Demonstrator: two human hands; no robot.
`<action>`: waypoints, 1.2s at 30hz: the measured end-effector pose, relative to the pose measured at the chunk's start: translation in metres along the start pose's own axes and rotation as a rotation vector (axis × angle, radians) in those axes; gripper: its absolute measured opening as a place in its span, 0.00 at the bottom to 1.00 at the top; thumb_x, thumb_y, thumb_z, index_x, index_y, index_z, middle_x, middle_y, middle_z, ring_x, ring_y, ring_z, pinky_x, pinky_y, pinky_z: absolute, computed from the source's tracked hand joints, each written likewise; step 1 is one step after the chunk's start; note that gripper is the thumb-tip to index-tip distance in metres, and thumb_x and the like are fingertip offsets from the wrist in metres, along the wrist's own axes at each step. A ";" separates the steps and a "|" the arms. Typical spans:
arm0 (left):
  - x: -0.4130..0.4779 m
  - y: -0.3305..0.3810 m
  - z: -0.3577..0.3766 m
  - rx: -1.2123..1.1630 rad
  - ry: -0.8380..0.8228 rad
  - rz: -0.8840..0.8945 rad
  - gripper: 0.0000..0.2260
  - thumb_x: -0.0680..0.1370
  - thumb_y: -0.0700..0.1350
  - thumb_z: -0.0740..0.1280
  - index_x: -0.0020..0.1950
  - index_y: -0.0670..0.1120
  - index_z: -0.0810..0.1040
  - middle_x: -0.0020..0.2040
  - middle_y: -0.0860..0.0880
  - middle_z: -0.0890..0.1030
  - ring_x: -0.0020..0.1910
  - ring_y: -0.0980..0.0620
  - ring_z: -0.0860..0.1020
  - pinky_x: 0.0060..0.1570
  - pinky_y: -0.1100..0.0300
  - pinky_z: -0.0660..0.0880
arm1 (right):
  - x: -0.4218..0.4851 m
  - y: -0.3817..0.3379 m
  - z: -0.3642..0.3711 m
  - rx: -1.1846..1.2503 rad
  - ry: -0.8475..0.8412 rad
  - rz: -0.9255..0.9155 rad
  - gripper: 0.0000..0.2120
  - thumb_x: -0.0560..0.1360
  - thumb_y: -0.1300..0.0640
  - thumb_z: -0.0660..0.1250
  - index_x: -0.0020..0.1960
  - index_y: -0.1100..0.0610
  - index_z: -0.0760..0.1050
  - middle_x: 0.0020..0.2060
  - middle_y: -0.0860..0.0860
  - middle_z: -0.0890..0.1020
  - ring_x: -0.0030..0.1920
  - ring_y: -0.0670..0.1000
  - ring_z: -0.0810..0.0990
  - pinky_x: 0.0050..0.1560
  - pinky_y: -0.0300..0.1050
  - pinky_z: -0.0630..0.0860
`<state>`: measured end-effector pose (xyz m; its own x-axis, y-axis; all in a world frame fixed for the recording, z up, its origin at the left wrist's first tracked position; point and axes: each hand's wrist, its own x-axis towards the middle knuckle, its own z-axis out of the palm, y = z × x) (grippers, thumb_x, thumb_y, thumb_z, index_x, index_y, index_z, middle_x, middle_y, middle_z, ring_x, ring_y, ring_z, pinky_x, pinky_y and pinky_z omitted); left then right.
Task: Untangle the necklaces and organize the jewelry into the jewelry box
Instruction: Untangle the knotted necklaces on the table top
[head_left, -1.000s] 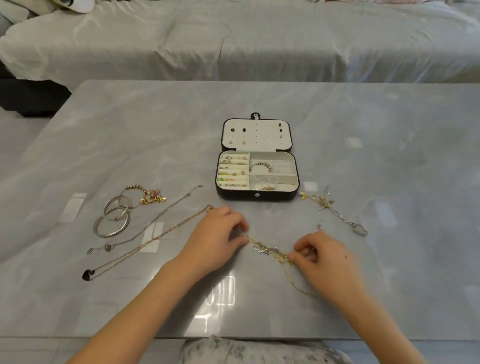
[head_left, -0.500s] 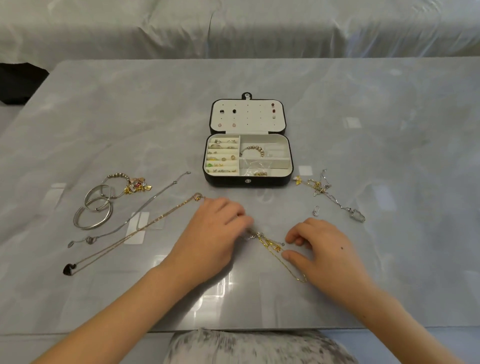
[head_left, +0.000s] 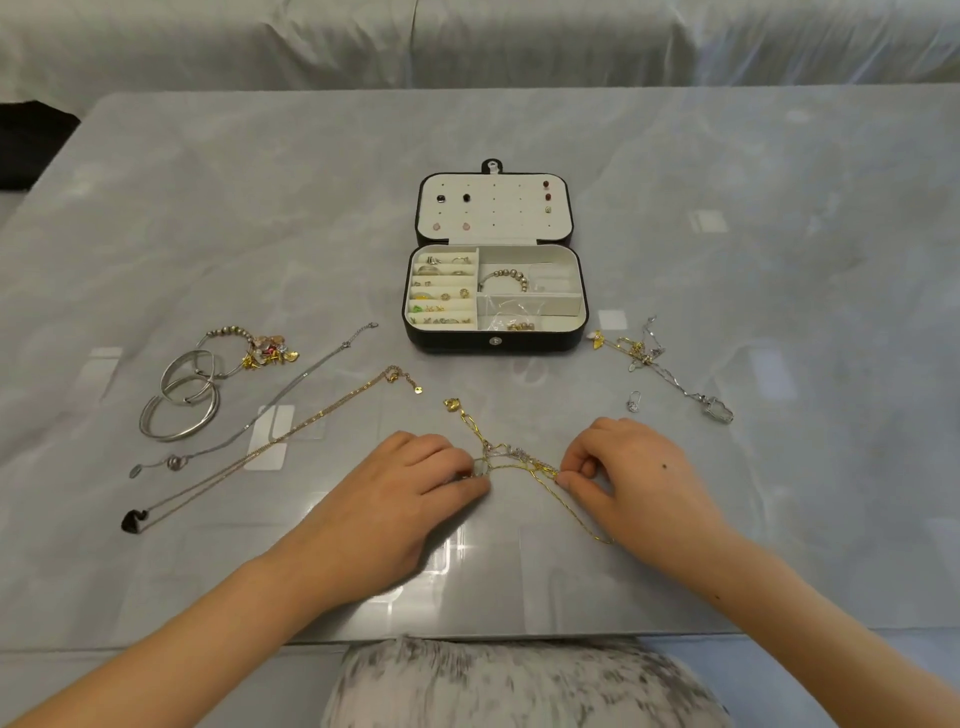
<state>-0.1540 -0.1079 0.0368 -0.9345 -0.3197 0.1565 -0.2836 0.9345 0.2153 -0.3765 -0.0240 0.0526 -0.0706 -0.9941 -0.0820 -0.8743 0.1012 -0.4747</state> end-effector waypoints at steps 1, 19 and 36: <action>-0.002 -0.001 -0.001 0.000 0.004 0.001 0.15 0.75 0.39 0.56 0.58 0.45 0.76 0.51 0.48 0.78 0.50 0.49 0.74 0.47 0.56 0.69 | 0.000 0.001 -0.001 -0.002 -0.007 -0.002 0.05 0.75 0.52 0.65 0.43 0.53 0.76 0.39 0.45 0.74 0.43 0.47 0.71 0.43 0.37 0.64; 0.015 0.002 -0.003 -0.009 0.073 -0.106 0.14 0.74 0.43 0.59 0.54 0.49 0.81 0.51 0.49 0.80 0.52 0.48 0.72 0.48 0.55 0.70 | 0.026 -0.001 -0.015 0.007 -0.008 -0.032 0.04 0.77 0.57 0.62 0.43 0.53 0.71 0.33 0.41 0.69 0.38 0.47 0.68 0.38 0.36 0.63; 0.011 -0.006 -0.005 -0.043 0.088 -0.129 0.14 0.76 0.44 0.58 0.51 0.50 0.83 0.46 0.48 0.80 0.44 0.48 0.75 0.39 0.54 0.73 | 0.021 -0.002 0.005 -0.083 0.223 -0.085 0.10 0.72 0.48 0.61 0.42 0.54 0.76 0.37 0.47 0.77 0.38 0.51 0.74 0.39 0.39 0.64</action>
<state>-0.1617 -0.1177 0.0425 -0.8678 -0.4511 0.2084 -0.3889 0.8776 0.2801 -0.3739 -0.0445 0.0473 -0.0916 -0.9838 0.1544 -0.9172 0.0230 -0.3977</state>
